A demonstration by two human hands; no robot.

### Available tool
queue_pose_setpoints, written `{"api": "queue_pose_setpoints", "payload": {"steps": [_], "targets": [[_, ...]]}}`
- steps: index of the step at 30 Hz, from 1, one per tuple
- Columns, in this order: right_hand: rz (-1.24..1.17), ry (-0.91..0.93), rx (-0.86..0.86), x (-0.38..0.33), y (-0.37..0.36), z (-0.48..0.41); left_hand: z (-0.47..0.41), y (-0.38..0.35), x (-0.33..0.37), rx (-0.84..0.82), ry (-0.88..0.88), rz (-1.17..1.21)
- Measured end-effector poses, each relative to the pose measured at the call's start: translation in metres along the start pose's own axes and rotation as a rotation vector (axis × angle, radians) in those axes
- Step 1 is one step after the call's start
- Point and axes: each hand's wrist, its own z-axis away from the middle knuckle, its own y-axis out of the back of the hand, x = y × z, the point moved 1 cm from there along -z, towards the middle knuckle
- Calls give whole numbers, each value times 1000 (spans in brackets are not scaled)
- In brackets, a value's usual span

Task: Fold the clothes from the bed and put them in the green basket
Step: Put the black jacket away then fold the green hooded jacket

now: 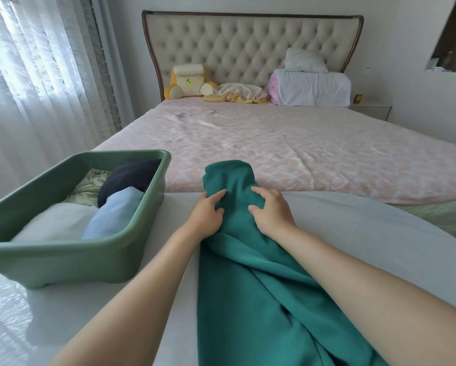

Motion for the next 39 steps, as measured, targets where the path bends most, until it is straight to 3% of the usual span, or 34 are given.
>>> {"api": "queue_pose_setpoints", "payload": {"steps": [2, 7, 10, 15, 19, 21, 25, 29, 32, 35, 39], "targets": [[40, 16, -51, -1, -4, -11, -5, -2, -8, 36, 24, -1], [383, -2, -223, 2, -8, -11, -6, 2, -15, -95, 170, -347], [367, 10, -368, 5, 5, 2, -3, 1, -7, -104, 175, -414], [343, 71, -508, 4, 40, 38, 13, 10, 23, -28, 13, -665], [392, 116, -515, -4, 62, 73, 43, 5, 62, -22, -366, -590], [406, 100, -529, -9, 73, 92, 67, -1, 78, -99, -495, -482], [477, 37, -619, -12, 94, 121, 117, -16, 81, -300, -417, -338], [483, -38, -703, -11, 115, 137, 134, -31, 65, -219, -511, -422], [576, -42, -764, -14, 128, 136, 129, -27, 68, -162, -546, -344], [461, -15, -770, -22, 145, 135, 129, -12, 76, -122, -531, -223], [-66, -9, -1010, -41, 148, 151, 143, 27, 72, -238, -488, -236]]}}
